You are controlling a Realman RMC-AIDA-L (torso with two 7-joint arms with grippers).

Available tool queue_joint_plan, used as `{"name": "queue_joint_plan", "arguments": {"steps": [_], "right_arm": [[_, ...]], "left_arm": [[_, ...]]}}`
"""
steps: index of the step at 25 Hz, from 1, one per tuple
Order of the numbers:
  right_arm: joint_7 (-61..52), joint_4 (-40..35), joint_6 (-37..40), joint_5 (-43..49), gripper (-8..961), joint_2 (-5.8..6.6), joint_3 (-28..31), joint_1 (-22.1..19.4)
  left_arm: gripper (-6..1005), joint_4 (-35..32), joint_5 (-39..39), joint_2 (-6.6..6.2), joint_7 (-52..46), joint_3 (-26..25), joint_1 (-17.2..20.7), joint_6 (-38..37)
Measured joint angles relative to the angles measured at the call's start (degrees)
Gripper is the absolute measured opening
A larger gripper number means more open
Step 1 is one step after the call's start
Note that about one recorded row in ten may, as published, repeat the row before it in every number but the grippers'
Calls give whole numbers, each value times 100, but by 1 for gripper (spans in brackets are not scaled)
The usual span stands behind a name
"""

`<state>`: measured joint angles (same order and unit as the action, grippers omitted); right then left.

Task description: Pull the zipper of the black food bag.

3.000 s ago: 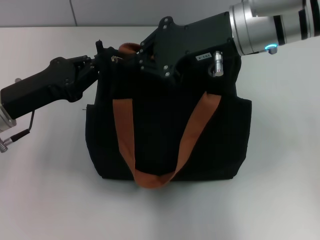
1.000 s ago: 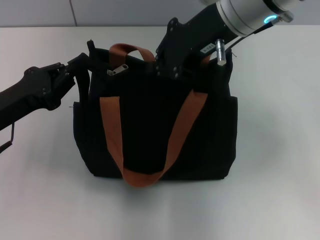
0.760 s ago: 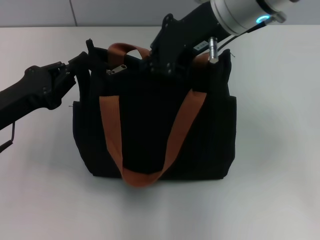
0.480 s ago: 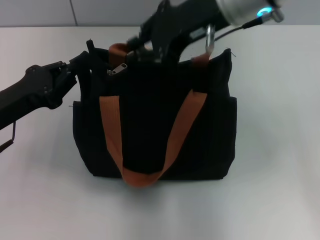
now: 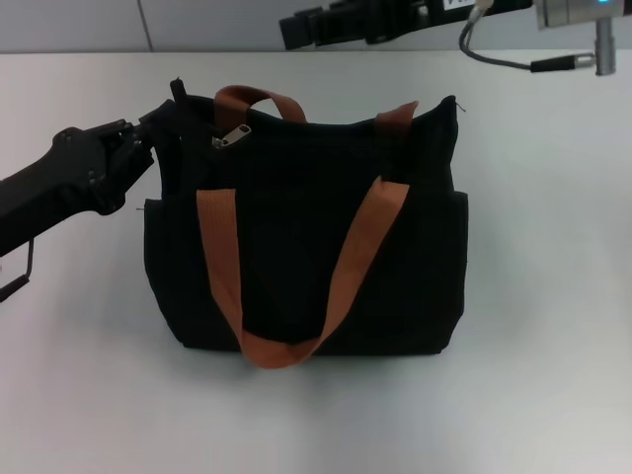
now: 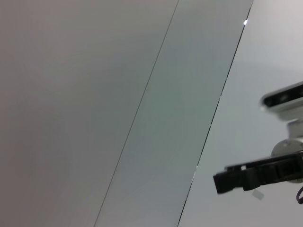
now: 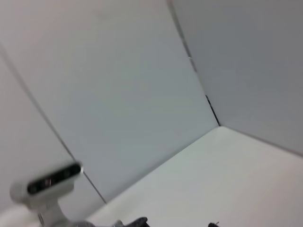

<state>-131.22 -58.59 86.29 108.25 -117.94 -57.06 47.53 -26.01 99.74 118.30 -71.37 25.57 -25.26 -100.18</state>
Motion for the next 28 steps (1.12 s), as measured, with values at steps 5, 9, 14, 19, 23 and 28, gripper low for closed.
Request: {"name": "queue_joint_plan", "arguments": {"steps": [5,9,14,19,23,28], "right_arm": [[-591,1939,265,-249,300,350,91,647],[-661,2106,260,-227,300,342,62,781],[-808,2133,88,-195,300,283,-52,910],[-842,2264,-183,-189,300,267,-322,1032],[-843,2301,-320,-189,300,241,-475,1089],[-876,2310,-508,-137,300,196,-684,1158]], "left_arm": [[115,0,0,0,0,3,-50,-10],[116,0,0,0,-9,1,-66,-10],[117,0,1,6,-28,0,-67,-13],[118,84,1,0,-5,1,-67,-19],[119,86,1,-1,0,3,-67,-19],[120,88,1,0,1,22,-61,-19]]}}
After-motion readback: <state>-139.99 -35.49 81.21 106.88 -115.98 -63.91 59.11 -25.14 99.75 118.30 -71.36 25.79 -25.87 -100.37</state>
